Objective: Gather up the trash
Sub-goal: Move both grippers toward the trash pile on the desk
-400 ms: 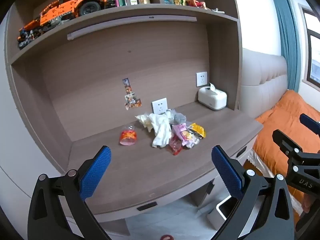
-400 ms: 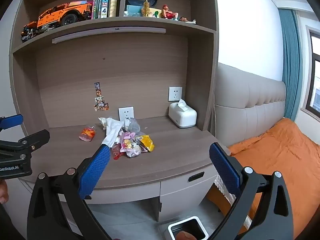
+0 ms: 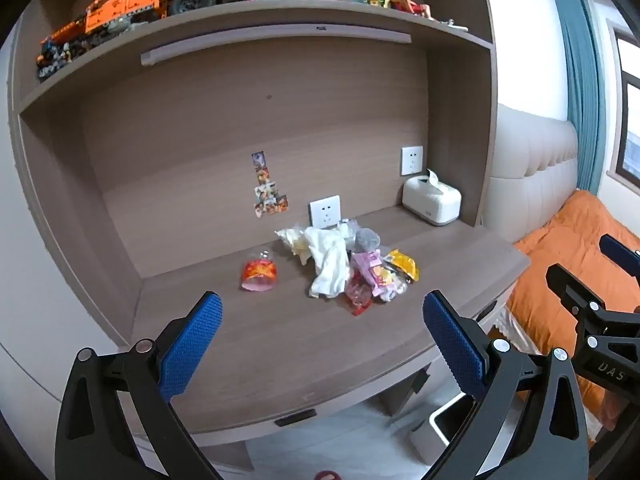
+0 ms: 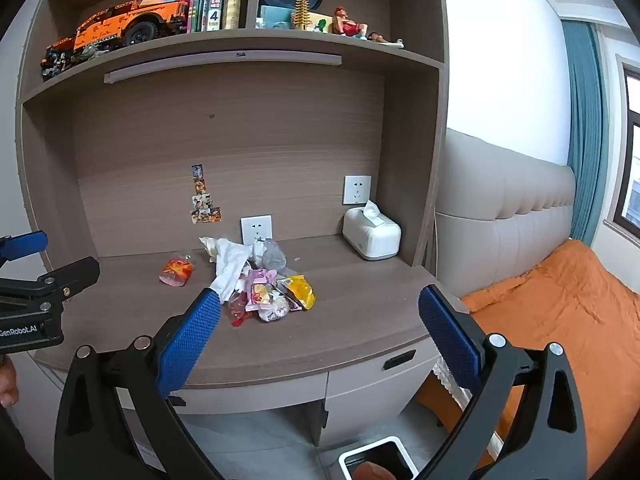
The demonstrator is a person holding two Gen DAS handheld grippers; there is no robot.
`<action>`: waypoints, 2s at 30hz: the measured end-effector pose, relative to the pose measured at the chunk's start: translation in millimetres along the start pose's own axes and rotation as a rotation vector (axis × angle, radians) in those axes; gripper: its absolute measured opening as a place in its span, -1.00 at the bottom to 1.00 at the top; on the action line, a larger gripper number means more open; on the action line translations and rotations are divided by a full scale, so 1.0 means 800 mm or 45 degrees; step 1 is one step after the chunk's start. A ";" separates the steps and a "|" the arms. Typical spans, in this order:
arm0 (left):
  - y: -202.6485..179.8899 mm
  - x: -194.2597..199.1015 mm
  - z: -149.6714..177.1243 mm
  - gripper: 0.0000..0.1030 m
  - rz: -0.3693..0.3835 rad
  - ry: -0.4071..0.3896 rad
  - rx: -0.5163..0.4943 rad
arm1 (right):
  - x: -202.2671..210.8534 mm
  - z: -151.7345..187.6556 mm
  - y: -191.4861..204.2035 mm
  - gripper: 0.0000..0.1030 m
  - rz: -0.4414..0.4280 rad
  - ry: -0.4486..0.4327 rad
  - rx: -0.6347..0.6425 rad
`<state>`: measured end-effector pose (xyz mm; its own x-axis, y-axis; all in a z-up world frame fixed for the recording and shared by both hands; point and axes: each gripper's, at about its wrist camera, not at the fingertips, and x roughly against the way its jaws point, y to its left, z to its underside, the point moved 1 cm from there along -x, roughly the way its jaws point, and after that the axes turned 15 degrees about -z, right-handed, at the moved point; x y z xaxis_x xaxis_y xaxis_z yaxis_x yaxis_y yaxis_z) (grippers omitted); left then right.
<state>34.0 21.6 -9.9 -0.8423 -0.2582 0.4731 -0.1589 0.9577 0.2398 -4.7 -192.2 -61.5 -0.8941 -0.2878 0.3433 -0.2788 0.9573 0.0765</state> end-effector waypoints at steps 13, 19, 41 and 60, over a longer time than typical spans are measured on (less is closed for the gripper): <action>0.021 -0.023 -0.008 0.91 0.008 0.003 0.001 | -0.023 -0.003 0.018 0.92 -0.002 -0.002 0.016; 0.030 -0.037 -0.008 0.91 0.012 0.010 0.008 | -0.038 -0.009 0.027 0.92 -0.001 -0.007 0.014; 0.075 -0.135 -0.025 0.91 0.029 0.054 0.038 | -0.136 -0.023 0.070 0.92 -0.018 0.040 0.095; 0.096 -0.275 -0.019 0.91 0.047 0.064 -0.030 | -0.267 -0.011 0.065 0.92 -0.089 0.137 -0.074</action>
<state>214.8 150.0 -82.5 -0.8202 -0.2295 0.5240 -0.1156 0.9636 0.2410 174.8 -80.4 -122.7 -0.8295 -0.3521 0.4337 -0.3153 0.9360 0.1568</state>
